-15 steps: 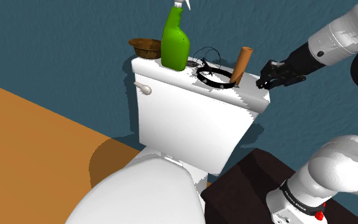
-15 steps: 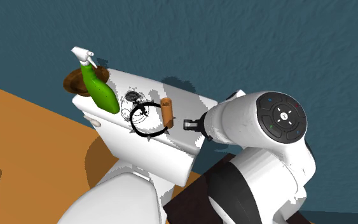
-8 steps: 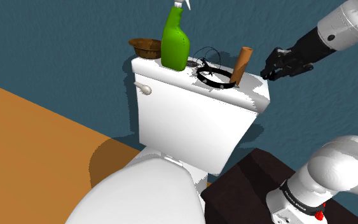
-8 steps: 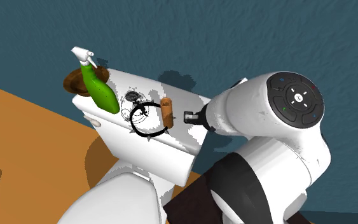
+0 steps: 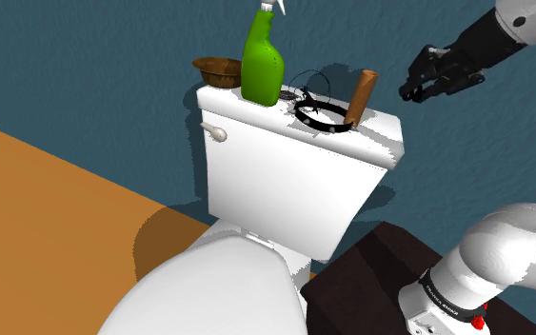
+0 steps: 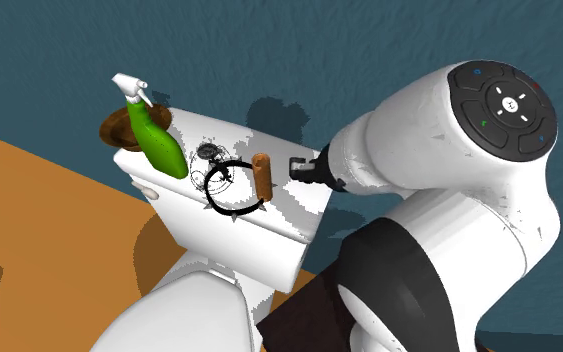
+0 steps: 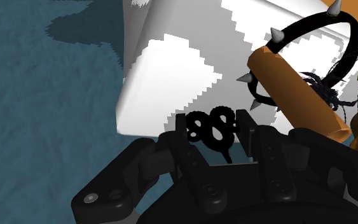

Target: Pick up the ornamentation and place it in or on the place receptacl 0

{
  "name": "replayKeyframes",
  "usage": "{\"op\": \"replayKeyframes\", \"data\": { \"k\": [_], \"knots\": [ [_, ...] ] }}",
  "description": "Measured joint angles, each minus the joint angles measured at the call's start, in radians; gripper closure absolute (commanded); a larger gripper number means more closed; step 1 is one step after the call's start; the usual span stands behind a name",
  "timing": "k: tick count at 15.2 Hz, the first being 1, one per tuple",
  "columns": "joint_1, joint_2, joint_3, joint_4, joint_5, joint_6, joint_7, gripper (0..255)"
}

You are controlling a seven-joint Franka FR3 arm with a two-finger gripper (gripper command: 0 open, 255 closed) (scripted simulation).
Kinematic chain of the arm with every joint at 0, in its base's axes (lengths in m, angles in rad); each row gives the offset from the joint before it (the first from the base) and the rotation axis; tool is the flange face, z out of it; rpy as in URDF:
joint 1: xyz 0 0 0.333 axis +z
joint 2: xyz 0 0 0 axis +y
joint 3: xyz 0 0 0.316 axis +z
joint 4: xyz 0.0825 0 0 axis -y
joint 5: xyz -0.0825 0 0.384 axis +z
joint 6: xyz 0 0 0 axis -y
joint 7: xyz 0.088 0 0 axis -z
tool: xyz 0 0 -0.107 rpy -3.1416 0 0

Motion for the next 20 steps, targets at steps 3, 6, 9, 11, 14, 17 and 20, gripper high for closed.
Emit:
{"op": "replayKeyframes", "data": {
  "k": [3, 6, 9, 11, 14, 17, 20],
  "knots": [
    [-0.008, 0.029, -0.009, 0.052, -0.007, -0.023, -0.005, 255],
    [-0.014, 0.056, -0.014, 0.106, -0.013, -0.049, -0.007, 255],
    [-0.026, 0.11, 0.002, 0.148, -0.009, -0.035, 0.002, 255],
    [-0.039, 0.173, 0.035, 0.171, 0.002, 0.006, 0.021, 255],
    [-0.061, 0.261, 0.09, 0.214, 0.013, 0.058, 0.055, 255],
    [-0.094, 0.366, 0.138, 0.276, 0.013, 0.106, 0.081, 255],
    [-0.131, 0.472, 0.205, 0.347, 0.006, 0.15, 0.123, 255]
  ]
}}
